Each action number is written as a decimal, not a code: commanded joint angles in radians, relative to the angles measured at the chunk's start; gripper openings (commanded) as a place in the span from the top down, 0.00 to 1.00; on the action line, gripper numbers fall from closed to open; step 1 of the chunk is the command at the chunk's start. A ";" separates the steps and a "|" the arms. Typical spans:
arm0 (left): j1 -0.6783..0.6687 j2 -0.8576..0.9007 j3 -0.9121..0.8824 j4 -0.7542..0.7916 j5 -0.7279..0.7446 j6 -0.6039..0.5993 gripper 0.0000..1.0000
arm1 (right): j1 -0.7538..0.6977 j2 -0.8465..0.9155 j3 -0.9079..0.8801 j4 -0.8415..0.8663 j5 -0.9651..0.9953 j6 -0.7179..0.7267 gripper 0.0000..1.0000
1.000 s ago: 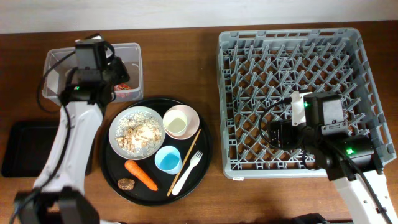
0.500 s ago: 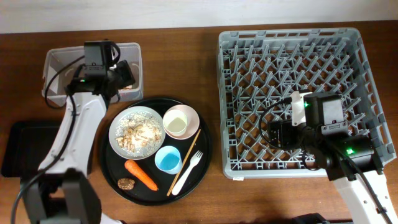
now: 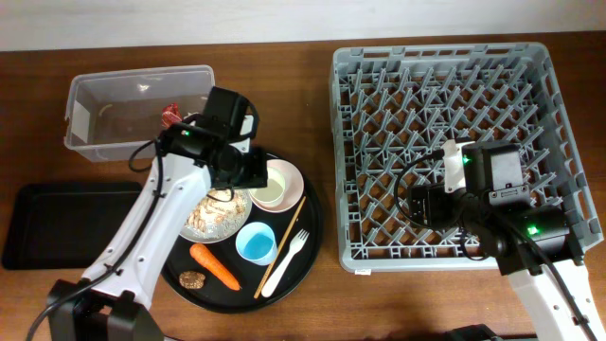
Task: Sort waste into correct bins and load items into the dishwasher rack
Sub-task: 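Grasp the white cup from the pink bowl with the left gripper, then hand the white cup from the left gripper to the right gripper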
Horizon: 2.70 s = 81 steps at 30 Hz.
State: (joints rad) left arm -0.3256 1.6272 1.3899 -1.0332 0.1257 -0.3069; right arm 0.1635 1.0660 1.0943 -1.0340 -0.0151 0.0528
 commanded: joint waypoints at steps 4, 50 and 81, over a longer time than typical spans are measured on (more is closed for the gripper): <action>-0.007 -0.005 -0.076 0.032 -0.082 -0.038 0.48 | 0.006 0.001 0.019 -0.003 0.012 0.008 0.01; 0.213 0.064 0.139 0.161 0.746 0.120 0.99 | 0.006 0.007 0.045 0.194 -0.206 -0.056 0.01; 0.148 0.065 0.138 0.150 1.327 0.344 0.99 | 0.006 0.139 0.045 0.537 -1.085 -0.442 0.01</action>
State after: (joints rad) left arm -0.1589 1.7111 1.5162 -0.8780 1.4078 0.0376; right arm 0.1635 1.1999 1.1233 -0.5060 -1.0554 -0.3534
